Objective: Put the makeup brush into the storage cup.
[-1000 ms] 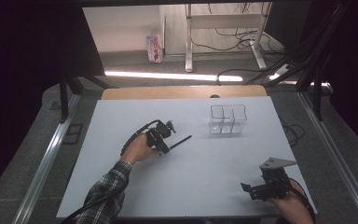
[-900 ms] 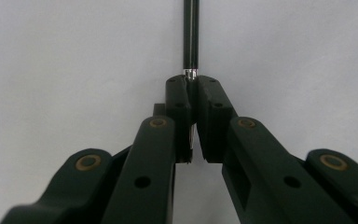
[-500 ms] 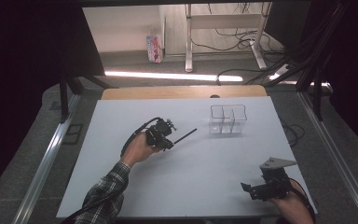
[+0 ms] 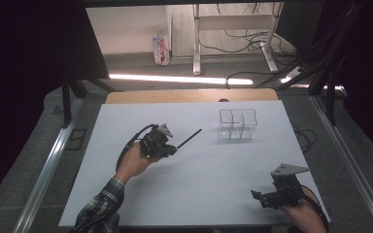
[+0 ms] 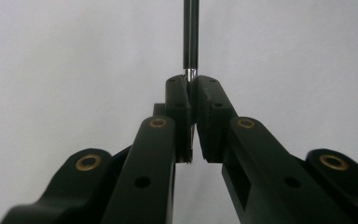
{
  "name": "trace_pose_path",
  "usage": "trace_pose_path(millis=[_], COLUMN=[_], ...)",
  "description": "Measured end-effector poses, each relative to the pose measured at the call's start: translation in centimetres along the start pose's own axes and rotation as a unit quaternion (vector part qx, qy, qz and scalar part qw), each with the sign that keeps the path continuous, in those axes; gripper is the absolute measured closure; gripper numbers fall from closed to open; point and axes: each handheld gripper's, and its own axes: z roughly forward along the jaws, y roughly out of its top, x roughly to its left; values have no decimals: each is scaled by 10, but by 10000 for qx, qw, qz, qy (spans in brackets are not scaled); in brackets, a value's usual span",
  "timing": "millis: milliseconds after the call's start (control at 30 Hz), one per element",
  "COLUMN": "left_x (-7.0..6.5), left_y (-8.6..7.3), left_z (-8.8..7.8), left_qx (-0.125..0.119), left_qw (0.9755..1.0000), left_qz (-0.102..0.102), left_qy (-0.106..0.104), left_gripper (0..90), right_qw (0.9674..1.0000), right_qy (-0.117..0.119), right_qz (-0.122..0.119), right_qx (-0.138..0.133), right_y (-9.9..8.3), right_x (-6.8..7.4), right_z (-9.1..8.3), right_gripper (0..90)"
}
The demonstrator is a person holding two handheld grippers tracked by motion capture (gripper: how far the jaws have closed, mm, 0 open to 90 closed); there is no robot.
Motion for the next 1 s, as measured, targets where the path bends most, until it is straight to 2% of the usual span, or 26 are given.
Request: trace_pose_path(millis=[233, 400, 533, 667, 867, 1000], left_x=[-11, -16, -22, -28, -41, -48], left_y=[-15, -25, -34, -42, -53, -61], left_z=[-12, -16, -20, -21, -28, -32], left_qx=[-525, -757, -967, -1081, -1223, -1152], left_qw=[9986, 9971, 9953, 9939, 9924, 9931], left_qz=[-67, -69, -73, -63, -26, -27], left_qy=[26, 22, -82, -186, -131, -197], left_gripper=[844, 844, 844, 844, 844, 844], right_qw=[10000, 9999, 9998, 9998, 9995, 9994], right_qy=[-11, -23, -17, -9, 2, 19], right_qz=[-23, -96, -146, -158, -214, -236], right_qx=[-23, -46, -91, -119, -230, -238], right_y=[0, 0, 0, 1, 2, 2], right_x=[0, 0, 1, 1, 2, 3], right_z=[0, -1, -2, -3, -5, -5], right_gripper=[7, 5, 5, 4, 3, 2])
